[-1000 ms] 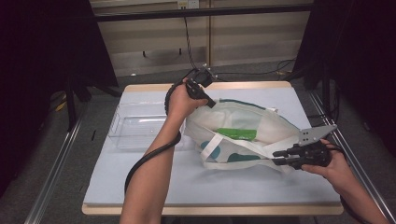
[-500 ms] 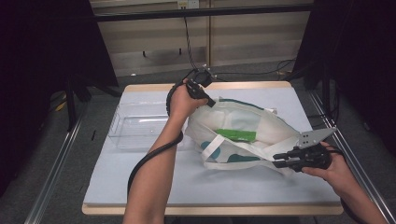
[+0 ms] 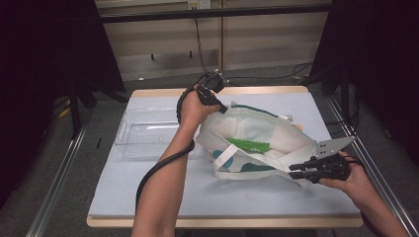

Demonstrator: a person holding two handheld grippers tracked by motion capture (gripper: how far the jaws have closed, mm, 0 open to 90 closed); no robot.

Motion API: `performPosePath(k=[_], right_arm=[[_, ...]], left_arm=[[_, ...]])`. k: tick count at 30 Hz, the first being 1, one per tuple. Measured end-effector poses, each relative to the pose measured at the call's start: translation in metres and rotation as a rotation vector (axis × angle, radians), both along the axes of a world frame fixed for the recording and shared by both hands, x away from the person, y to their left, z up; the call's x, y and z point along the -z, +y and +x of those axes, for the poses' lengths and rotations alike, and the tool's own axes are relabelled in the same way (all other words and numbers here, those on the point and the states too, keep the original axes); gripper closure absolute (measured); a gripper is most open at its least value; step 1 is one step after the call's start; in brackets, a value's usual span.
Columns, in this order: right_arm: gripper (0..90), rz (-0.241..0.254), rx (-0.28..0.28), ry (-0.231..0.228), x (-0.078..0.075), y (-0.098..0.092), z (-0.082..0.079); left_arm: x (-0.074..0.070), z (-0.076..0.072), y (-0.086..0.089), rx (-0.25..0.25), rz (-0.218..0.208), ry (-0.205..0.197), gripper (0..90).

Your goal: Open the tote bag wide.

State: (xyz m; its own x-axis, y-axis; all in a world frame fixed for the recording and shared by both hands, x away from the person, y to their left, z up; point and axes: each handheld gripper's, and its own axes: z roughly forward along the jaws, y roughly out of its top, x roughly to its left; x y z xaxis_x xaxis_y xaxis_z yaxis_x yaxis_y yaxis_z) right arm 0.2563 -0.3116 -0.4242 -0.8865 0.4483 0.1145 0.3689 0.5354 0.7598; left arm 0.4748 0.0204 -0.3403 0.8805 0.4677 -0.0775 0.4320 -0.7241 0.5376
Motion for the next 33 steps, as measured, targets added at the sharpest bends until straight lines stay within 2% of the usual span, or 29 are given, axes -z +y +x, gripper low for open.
performPosePath(k=[33], right_arm=[[73.5, -0.008, -0.004, 0.009, 0.009, -0.001, -0.004]], left_arm=[[0.016, 0.006, 0.003, -0.04, -0.014, -0.007, 81.1]])
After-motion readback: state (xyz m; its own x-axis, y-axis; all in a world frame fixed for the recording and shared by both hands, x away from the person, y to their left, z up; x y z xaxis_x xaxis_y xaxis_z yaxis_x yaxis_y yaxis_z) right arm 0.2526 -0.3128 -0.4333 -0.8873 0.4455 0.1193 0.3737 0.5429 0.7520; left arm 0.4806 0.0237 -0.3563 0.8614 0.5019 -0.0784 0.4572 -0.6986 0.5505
